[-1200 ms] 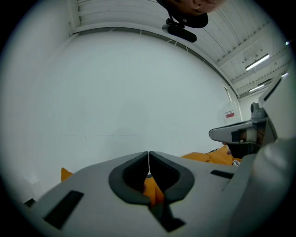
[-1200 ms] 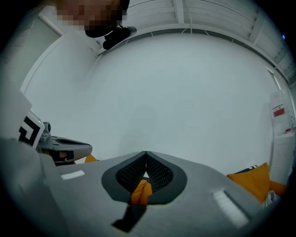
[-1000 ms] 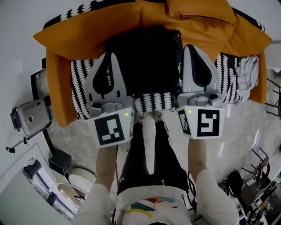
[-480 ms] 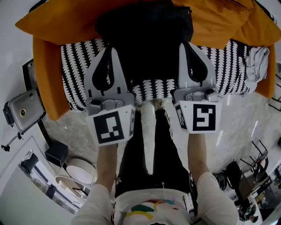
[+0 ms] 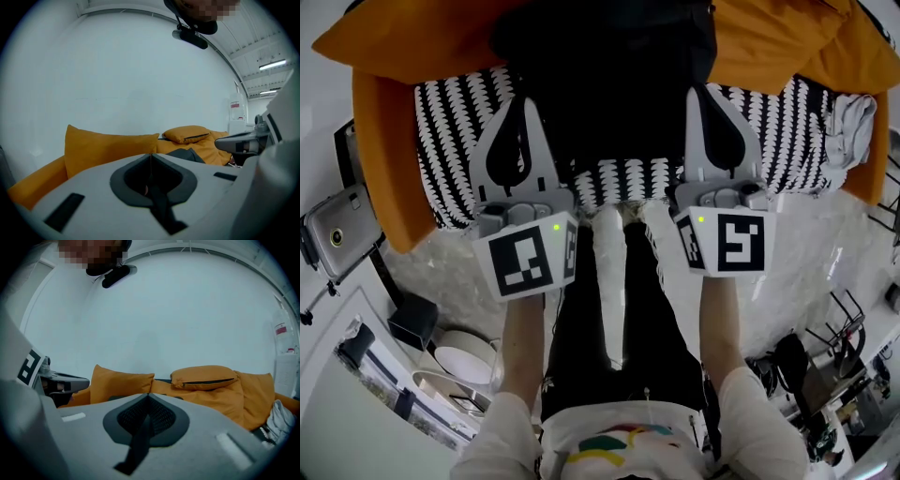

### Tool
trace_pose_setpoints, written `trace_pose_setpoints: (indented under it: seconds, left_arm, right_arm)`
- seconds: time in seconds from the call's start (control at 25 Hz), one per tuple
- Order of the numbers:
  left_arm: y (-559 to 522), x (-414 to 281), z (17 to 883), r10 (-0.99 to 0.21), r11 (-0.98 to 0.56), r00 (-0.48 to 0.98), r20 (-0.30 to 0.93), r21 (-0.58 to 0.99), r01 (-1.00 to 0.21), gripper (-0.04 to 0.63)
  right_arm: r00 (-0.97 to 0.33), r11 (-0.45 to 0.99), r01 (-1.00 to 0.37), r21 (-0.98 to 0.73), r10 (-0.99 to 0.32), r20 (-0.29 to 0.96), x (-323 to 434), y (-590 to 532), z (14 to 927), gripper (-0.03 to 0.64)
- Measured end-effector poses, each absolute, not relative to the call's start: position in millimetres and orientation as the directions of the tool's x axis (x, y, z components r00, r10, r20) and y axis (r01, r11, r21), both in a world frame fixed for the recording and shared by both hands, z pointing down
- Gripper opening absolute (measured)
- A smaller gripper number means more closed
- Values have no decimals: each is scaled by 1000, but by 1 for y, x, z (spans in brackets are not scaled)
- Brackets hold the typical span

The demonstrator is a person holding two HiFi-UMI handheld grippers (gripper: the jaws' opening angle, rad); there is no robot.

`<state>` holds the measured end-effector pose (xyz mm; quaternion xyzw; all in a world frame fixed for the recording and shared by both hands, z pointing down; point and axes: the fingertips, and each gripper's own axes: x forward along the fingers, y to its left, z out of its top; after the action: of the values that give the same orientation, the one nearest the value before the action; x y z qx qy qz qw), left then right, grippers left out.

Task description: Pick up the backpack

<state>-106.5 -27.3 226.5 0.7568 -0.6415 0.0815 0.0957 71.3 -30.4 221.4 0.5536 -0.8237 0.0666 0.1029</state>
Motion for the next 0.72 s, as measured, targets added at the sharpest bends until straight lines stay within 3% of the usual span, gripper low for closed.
trace_pose_setpoints:
  seconds: [0.28,0.36,0.72]
  left_arm:
    - [-40,-105,246,-940,-174,200,277,114,-978,38]
    - [-44,-105,253,-930,-185,220,295,141,-972,156]
    - [-58,-123,309,-904,-139,176,390,120,-983,259]
  right_arm:
    - [-332,335,-942,-34,-907,260,91,-42,232,2]
    - [-334,336,-941,-41,-903,270,92,-46,235,139]
    - [-271,277,-960,-38,-887,374,106,-65,278,272]
